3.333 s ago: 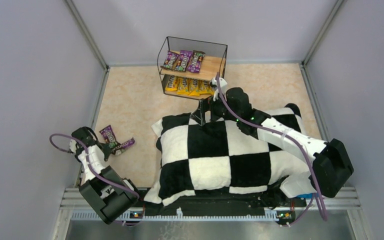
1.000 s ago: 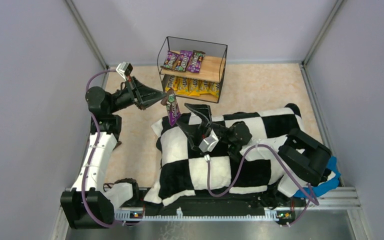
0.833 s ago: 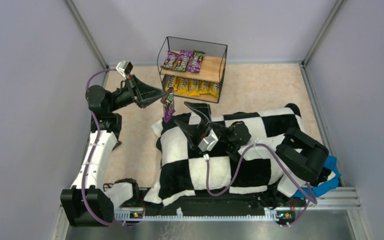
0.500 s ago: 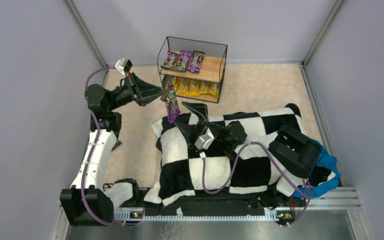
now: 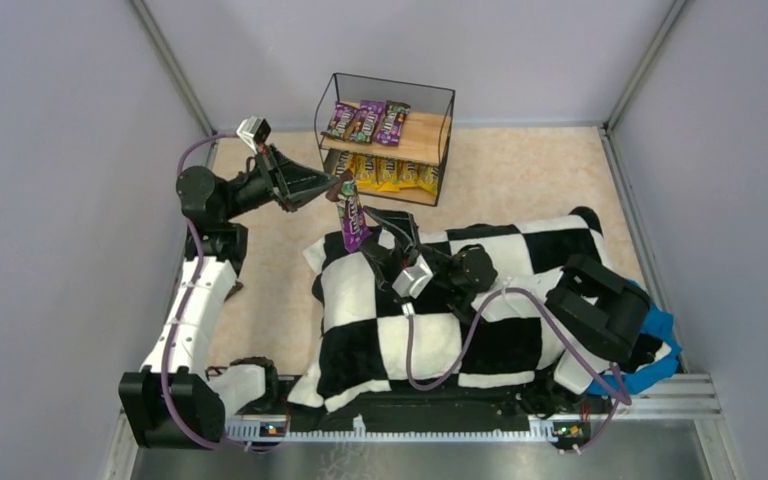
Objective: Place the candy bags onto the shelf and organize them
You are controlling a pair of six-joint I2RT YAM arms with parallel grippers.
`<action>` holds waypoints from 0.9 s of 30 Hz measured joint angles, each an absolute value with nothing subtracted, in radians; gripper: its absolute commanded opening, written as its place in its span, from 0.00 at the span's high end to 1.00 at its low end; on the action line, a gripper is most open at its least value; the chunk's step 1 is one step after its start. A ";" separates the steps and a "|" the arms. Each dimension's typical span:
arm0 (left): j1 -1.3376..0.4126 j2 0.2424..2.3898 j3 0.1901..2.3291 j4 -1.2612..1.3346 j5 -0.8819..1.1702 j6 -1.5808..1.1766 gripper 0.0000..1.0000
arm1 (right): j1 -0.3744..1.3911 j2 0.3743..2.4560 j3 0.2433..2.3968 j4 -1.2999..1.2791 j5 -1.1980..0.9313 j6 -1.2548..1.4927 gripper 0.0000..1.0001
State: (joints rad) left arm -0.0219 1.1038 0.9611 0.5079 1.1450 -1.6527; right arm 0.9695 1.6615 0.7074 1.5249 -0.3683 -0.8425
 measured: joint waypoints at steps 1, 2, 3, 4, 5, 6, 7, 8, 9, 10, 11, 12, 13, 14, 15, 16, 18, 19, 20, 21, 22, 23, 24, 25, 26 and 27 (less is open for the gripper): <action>-0.022 1.104 0.961 0.508 1.140 -1.655 1.00 | 0.973 1.652 0.702 1.525 -0.366 -0.841 0.42; -0.022 1.105 0.959 0.509 1.133 -1.658 1.00 | 0.979 1.636 0.693 1.526 -0.362 -0.839 0.42; -0.022 1.104 0.955 0.509 1.130 -1.662 1.00 | 0.981 1.626 0.687 1.527 -0.360 -0.838 0.40; -0.022 1.104 0.950 0.509 1.126 -1.668 1.00 | 0.984 1.615 0.680 1.527 -0.357 -0.836 0.38; -0.022 1.104 0.944 0.510 1.120 -1.673 1.00 | 0.986 1.605 0.673 1.527 -0.353 -0.834 0.36; -0.022 1.104 0.936 0.509 1.116 -1.678 1.00 | 0.987 1.597 0.667 1.528 -0.350 -0.832 0.36; -0.022 1.104 0.929 0.509 1.110 -1.681 1.00 | 0.988 1.591 0.662 1.528 -0.345 -0.831 0.36; -0.022 1.104 0.922 0.508 1.106 -1.684 1.00 | 0.989 1.586 0.659 1.527 -0.342 -0.830 0.36; -0.022 1.104 0.919 0.507 1.104 -1.687 1.00 | 0.989 1.583 0.658 1.527 -0.339 -0.828 0.36; -0.022 1.104 0.917 0.507 1.102 -1.691 1.00 | 0.991 1.581 0.654 1.527 -0.336 -0.828 0.38; -0.022 1.104 0.915 0.508 1.100 -1.693 1.00 | 0.992 1.578 0.652 1.527 -0.334 -0.828 0.39; -0.022 1.104 0.914 0.509 1.099 -1.695 1.00 | 0.993 1.577 0.649 1.527 -0.333 -0.828 0.41; -0.022 1.104 0.911 0.509 1.097 -1.698 1.00 | 0.994 1.575 0.646 1.526 -0.333 -0.829 0.44; -0.022 1.104 0.908 0.509 1.094 -1.700 1.00 | 0.994 1.573 0.643 1.526 -0.332 -0.829 0.46; -0.022 1.104 0.905 0.509 1.091 -1.701 1.00 | 0.994 1.570 0.639 1.526 -0.332 -0.829 0.47; -0.022 1.104 0.902 0.509 1.088 -1.702 1.00 | 0.994 1.568 0.633 1.526 -0.333 -0.829 0.48; -0.022 1.104 0.894 0.509 1.083 -1.703 1.00 | 0.995 1.561 0.625 1.525 -0.332 -0.829 0.50; -0.022 1.104 0.891 0.508 1.082 -1.704 1.00 | 0.995 1.556 0.620 1.525 -0.333 -0.829 0.52; -0.022 1.104 0.887 0.508 1.079 -1.704 1.00 | 0.996 1.550 0.615 1.525 -0.332 -0.829 0.56; -0.022 1.104 0.883 0.508 1.078 -1.704 1.00 | 0.997 1.544 0.611 1.525 -0.332 -0.829 0.61; -0.022 1.104 0.878 0.508 1.075 -1.704 1.00 | 0.999 1.537 0.607 1.525 -0.333 -0.830 0.65; -0.022 1.104 0.873 0.508 1.072 -1.704 1.00 | 1.001 1.529 0.604 1.526 -0.333 -0.831 0.68; -0.022 1.104 0.868 0.506 1.068 -1.704 1.00 | 1.001 1.523 0.601 1.525 -0.334 -0.834 0.69; -0.022 1.104 0.863 0.503 1.065 -1.704 1.00 | 1.002 1.518 0.600 1.525 -0.333 -0.835 0.70; -0.022 1.104 0.859 0.500 1.063 -1.704 1.00 | 1.002 1.514 0.600 1.525 -0.333 -0.836 0.70; -0.022 1.104 0.856 0.497 1.060 -1.704 1.00 | 1.002 1.510 0.598 1.526 -0.333 -0.835 0.72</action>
State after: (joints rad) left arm -0.0219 1.1042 0.8562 0.4969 1.0599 -1.7039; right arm 1.0016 1.5101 0.5980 1.5261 -0.3328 -0.8352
